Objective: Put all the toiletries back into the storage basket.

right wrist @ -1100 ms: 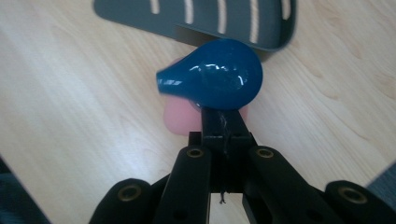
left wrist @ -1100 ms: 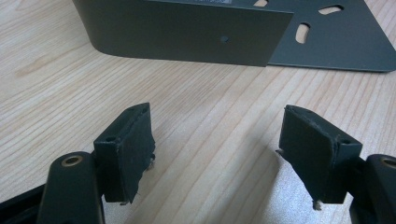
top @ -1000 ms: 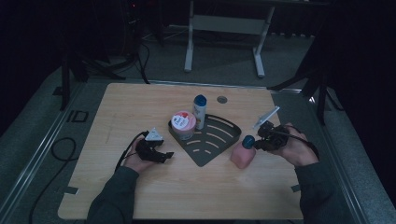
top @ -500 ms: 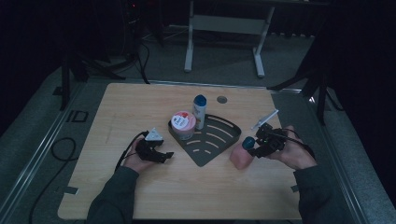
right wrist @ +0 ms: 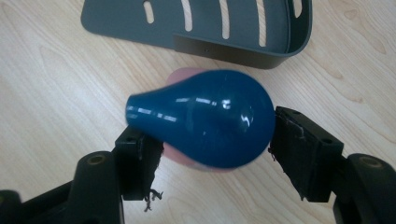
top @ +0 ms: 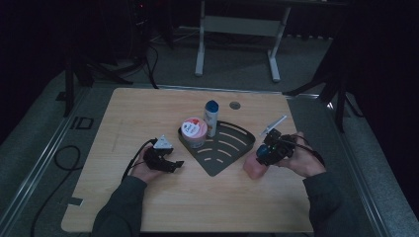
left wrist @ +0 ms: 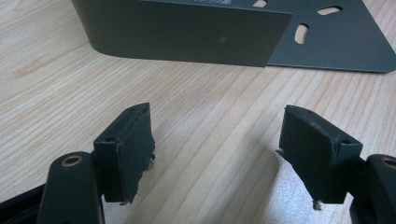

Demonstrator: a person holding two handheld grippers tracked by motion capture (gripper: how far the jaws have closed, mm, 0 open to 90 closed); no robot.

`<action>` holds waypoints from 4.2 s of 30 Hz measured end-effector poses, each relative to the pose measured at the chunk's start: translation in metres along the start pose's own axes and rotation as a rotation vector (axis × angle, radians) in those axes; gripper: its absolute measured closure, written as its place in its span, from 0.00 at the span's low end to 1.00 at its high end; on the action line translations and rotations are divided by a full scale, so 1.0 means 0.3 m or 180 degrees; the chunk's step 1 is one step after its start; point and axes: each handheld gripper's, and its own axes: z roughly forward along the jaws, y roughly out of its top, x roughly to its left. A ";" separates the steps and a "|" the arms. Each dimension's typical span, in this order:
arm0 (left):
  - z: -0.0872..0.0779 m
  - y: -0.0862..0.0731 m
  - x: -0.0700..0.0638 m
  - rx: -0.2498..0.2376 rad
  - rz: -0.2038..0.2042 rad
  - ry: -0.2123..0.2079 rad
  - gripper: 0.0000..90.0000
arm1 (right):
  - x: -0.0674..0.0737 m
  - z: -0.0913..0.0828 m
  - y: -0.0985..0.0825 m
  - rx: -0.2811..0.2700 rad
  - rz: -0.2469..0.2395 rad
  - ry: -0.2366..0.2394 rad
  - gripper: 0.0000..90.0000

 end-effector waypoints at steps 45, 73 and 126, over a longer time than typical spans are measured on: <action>0.000 0.000 0.002 -0.0002 0.0002 -0.0008 0.28 | 0.011 -0.023 0.060 0.0139 -0.0249 -0.0028 0.52; 0.000 0.000 0.002 0.0001 0.0000 -0.0013 0.28 | -0.010 -0.147 0.138 0.0045 -0.0283 -0.0137 0.53; 0.000 0.000 -0.002 0.0004 0.0025 -0.0003 0.28 | -0.044 0.030 0.443 0.0062 -0.0234 -0.0134 0.53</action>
